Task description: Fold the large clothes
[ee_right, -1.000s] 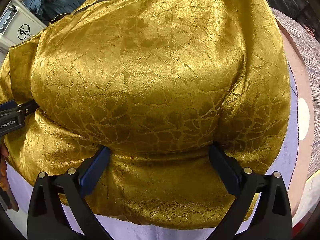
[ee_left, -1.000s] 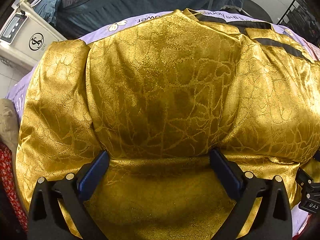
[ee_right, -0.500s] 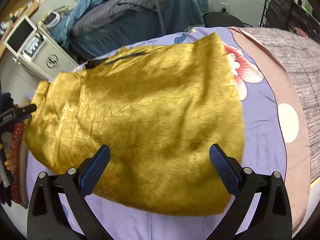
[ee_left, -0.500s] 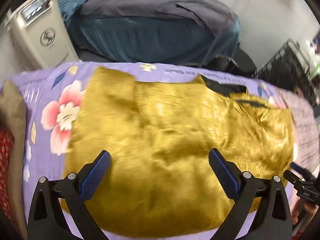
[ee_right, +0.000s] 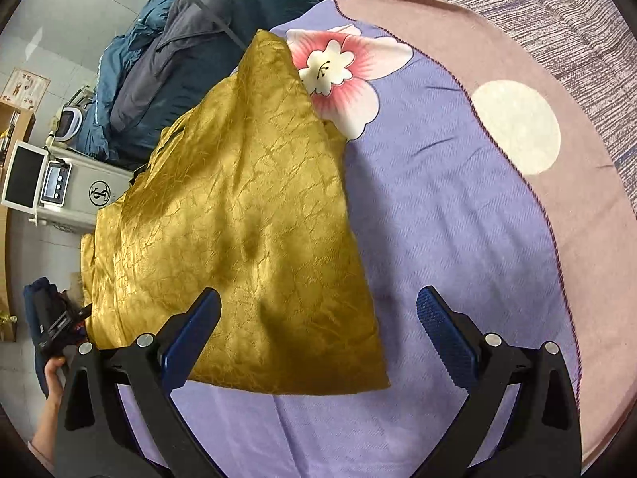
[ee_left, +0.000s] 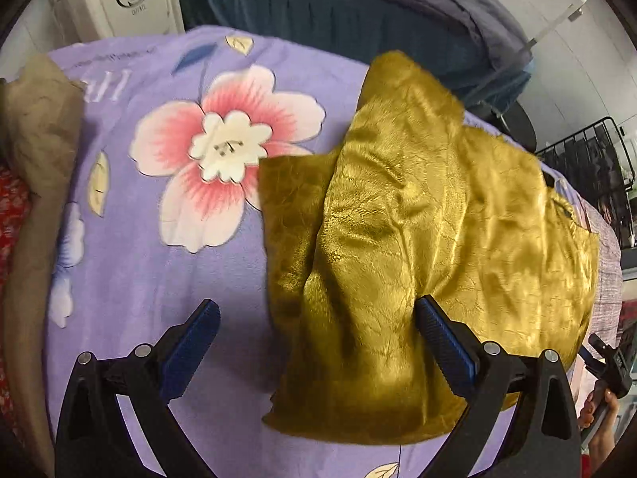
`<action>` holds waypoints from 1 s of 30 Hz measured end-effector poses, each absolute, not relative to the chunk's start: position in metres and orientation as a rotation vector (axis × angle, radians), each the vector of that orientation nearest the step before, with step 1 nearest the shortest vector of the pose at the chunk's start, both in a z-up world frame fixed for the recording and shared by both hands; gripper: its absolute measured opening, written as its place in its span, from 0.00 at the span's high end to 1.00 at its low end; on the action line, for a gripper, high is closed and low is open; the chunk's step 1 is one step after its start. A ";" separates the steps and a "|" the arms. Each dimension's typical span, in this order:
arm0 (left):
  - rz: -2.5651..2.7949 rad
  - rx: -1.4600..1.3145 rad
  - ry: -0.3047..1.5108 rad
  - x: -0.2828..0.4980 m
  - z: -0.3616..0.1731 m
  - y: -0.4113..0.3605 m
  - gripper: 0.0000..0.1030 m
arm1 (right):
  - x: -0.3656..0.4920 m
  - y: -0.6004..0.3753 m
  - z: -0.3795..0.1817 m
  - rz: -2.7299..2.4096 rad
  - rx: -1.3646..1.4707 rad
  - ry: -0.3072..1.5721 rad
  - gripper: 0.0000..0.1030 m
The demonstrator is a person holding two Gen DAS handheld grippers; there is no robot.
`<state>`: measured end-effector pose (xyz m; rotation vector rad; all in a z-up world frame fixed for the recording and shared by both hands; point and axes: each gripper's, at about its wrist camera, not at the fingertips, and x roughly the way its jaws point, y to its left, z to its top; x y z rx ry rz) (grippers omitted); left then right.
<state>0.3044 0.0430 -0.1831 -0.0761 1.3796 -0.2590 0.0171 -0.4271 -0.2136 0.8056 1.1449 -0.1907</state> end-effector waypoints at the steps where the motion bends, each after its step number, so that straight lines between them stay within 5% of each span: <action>1: -0.265 -0.094 1.392 0.308 -0.190 0.042 0.05 | 0.017 -0.425 -0.212 -0.187 0.800 1.148 0.06; 9: -0.291 -0.321 1.444 0.326 -0.233 0.057 0.05 | 0.009 -0.421 -0.201 -0.187 0.808 1.138 0.06; 30: -0.398 -0.251 1.467 0.344 -0.238 0.020 0.05 | 0.009 -0.467 -0.217 -0.117 0.974 1.094 0.06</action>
